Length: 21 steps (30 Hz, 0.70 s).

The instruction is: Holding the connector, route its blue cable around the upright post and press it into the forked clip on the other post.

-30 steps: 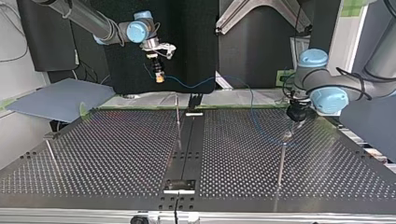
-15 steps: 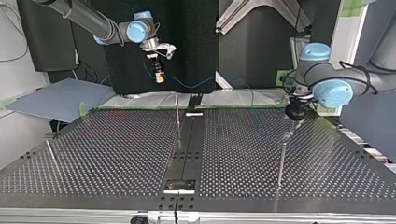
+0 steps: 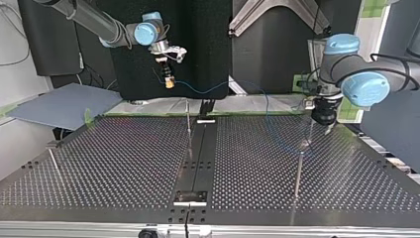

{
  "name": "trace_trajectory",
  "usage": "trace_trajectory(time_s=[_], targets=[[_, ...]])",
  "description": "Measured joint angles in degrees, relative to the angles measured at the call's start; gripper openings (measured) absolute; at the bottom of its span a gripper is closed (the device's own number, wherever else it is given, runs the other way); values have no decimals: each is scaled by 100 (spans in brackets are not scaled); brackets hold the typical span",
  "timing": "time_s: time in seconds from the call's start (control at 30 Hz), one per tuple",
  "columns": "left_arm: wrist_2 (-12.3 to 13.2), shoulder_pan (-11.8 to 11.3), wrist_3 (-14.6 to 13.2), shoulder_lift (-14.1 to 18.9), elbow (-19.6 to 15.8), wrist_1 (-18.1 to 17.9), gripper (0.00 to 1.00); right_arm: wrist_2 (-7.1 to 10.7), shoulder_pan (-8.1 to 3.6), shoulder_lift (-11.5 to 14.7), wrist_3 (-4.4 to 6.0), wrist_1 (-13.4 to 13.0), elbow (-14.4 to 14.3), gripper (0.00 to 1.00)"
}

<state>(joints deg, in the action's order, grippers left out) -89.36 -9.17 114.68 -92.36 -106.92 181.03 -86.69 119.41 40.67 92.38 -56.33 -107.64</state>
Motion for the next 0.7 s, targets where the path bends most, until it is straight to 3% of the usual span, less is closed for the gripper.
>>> trace_trajectory(time_s=[0.23, 0.5, 0.7], targets=[[-404, -119, -192, 407, 126, 208, 98, 16, -52, 1, 24, 17, 2, 0], [-909, -159, -681, 916, 600, 654, 98, 5, -179, 3, 46, 227, 139, 0], [-956, -119, -1028, 1178, 948, 768, 98, -14, -296, 4, 48, 576, 358, 0]])
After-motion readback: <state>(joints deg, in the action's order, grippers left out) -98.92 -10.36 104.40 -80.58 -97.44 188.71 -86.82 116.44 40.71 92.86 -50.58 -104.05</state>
